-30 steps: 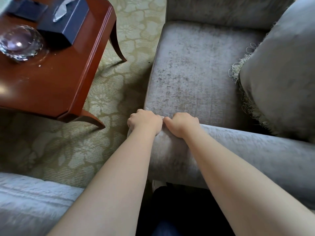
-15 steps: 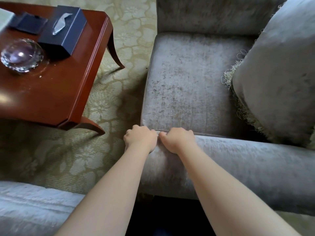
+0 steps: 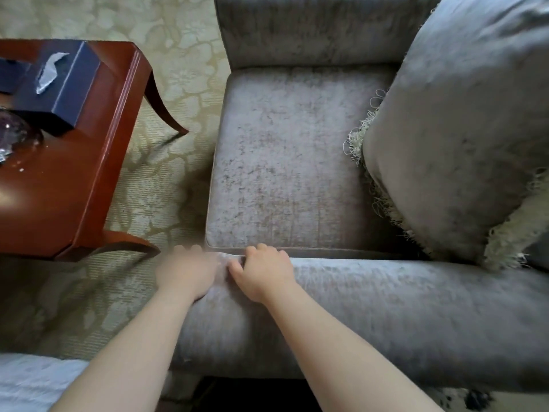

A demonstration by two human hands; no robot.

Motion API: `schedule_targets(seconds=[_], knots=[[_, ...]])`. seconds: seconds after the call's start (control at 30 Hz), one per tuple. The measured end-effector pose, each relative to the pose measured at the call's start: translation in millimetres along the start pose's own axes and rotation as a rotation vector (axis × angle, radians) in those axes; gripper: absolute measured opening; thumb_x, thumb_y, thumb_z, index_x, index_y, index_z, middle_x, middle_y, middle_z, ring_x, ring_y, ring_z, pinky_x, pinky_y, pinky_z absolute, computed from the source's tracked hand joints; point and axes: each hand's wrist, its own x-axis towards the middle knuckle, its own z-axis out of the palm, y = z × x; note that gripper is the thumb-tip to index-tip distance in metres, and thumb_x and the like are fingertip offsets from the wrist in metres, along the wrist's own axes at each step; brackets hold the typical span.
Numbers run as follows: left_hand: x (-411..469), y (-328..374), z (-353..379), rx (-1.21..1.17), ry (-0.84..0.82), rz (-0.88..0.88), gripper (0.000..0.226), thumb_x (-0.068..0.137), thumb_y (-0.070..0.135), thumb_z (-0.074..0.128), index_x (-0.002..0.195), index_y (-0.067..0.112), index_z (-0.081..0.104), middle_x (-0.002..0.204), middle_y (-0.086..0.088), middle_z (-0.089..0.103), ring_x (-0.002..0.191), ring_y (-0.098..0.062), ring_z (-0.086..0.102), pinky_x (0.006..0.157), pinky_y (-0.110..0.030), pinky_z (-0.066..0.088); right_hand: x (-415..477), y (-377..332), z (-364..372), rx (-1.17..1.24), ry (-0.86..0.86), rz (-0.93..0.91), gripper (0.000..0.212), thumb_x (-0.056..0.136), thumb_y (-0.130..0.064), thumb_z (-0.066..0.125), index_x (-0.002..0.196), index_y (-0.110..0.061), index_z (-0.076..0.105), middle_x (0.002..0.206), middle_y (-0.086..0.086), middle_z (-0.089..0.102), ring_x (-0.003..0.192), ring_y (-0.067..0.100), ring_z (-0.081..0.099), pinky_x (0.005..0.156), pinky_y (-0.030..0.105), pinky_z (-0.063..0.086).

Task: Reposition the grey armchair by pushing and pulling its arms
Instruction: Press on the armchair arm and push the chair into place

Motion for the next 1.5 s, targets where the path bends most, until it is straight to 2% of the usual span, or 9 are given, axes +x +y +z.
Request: schedule_targets(seconds=[0.1, 0.23, 0.43, 0.6, 0.77, 0.93, 1.1, 1.33, 1.5], knots=[[-2.8, 16.7, -16.7, 0.199, -0.084, -0.045, 0.047, 0.096, 0.037, 0.023, 0.132, 0.018, 0.046, 0.134, -0.013, 0.042, 0.124, -0.031, 0.042, 0.100, -0.040, 0.032, -22.3, 54.3, -18.2, -0.025, 0.076, 0.010, 0.050, 0.093, -0.047, 0.031, 0.111, -0.010, 0.058, 0.114, 0.013, 0.056, 0.109, 0.031, 0.049, 0.088, 0.041, 0.035], [-20.2, 90.6, -41.4, 0.601, 0.016, -0.015, 0.044, 0.090, 0.024, 0.035, 0.131, 0.019, 0.049, 0.133, -0.005, 0.047, 0.124, -0.025, 0.043, 0.104, -0.040, 0.031, -68.8, 163.8, -55.7, -0.078, 0.183, 0.086, 0.041, 0.095, -0.044, 0.032, 0.099, -0.013, 0.058, 0.105, 0.009, 0.058, 0.101, 0.030, 0.052, 0.080, 0.039, 0.039], [-99.1, 296.2, -20.2, 0.173, -0.066, 0.409, 0.041, 0.093, 0.031, 0.035, 0.123, 0.012, 0.056, 0.130, -0.011, 0.054, 0.117, -0.029, 0.052, 0.089, -0.037, 0.041, -153.1, 329.6, -115.2, -0.101, 0.300, 0.317, 0.027, 0.093, -0.031, 0.043, 0.095, -0.011, 0.061, 0.102, 0.010, 0.061, 0.097, 0.032, 0.055, 0.079, 0.037, 0.042], [-182.1, 409.9, 32.1, -0.054, 0.006, 0.626, 0.046, 0.094, 0.035, 0.029, 0.121, 0.010, 0.057, 0.126, -0.019, 0.054, 0.116, -0.035, 0.047, 0.096, -0.042, 0.033, -149.0, 353.9, -123.0, -0.239, 0.179, 0.310, 0.029, 0.093, -0.020, 0.040, 0.109, -0.008, 0.061, 0.113, 0.013, 0.059, 0.105, 0.030, 0.053, 0.079, 0.034, 0.042], [-179.1, 410.5, 46.2, -0.116, 0.172, 0.546, 0.046, 0.092, 0.032, 0.028, 0.105, 0.008, 0.065, 0.113, -0.016, 0.062, 0.107, -0.033, 0.053, 0.092, -0.040, 0.033, -138.4, 357.4, -137.7, -0.223, -0.006, 0.197, 0.032, 0.093, -0.018, 0.040, 0.113, -0.006, 0.062, 0.120, 0.016, 0.061, 0.108, 0.033, 0.056, 0.081, 0.031, 0.043], [-168.8, 422.6, 38.8, 0.075, 0.067, 0.578, 0.036, 0.087, 0.023, 0.037, 0.110, 0.013, 0.063, 0.118, -0.010, 0.062, 0.108, -0.030, 0.055, 0.082, -0.035, 0.038, -114.9, 364.4, -153.4, 0.150, -0.171, 0.442, 0.034, 0.093, -0.020, 0.044, 0.119, -0.003, 0.057, 0.126, 0.016, 0.056, 0.116, 0.031, 0.053, 0.083, 0.029, 0.041], [-159.9, 423.2, 40.5, 0.049, -0.014, 0.552, 0.041, 0.086, 0.020, 0.035, 0.116, 0.008, 0.060, 0.125, -0.012, 0.059, 0.113, -0.031, 0.054, 0.092, -0.038, 0.038, -108.7, 364.6, -146.1, 0.090, -0.187, 0.300, 0.037, 0.095, -0.021, 0.037, 0.125, -0.007, 0.054, 0.132, 0.016, 0.053, 0.115, 0.032, 0.053, 0.082, 0.026, 0.038], [-165.7, 420.2, 42.6, 0.032, 0.074, 0.572, 0.039, 0.091, 0.022, 0.033, 0.117, 0.009, 0.059, 0.126, -0.012, 0.058, 0.112, -0.031, 0.054, 0.085, -0.035, 0.039, -123.7, 361.5, -147.8, -0.121, -0.129, 0.158, 0.037, 0.096, -0.018, 0.034, 0.120, -0.001, 0.056, 0.128, 0.019, 0.055, 0.114, 0.034, 0.054, 0.082, 0.034, 0.040], [-166.8, 413.3, 42.7, 0.011, 0.044, 0.598, 0.039, 0.093, 0.023, 0.032, 0.117, 0.007, 0.058, 0.124, -0.015, 0.058, 0.109, -0.032, 0.055, 0.082, -0.034, 0.042, -134.3, 356.6, -140.3, -0.080, -0.113, 0.299, 0.038, 0.092, -0.019, 0.037, 0.120, -0.002, 0.056, 0.126, 0.015, 0.056, 0.113, 0.034, 0.054, 0.078, 0.031, 0.039]])
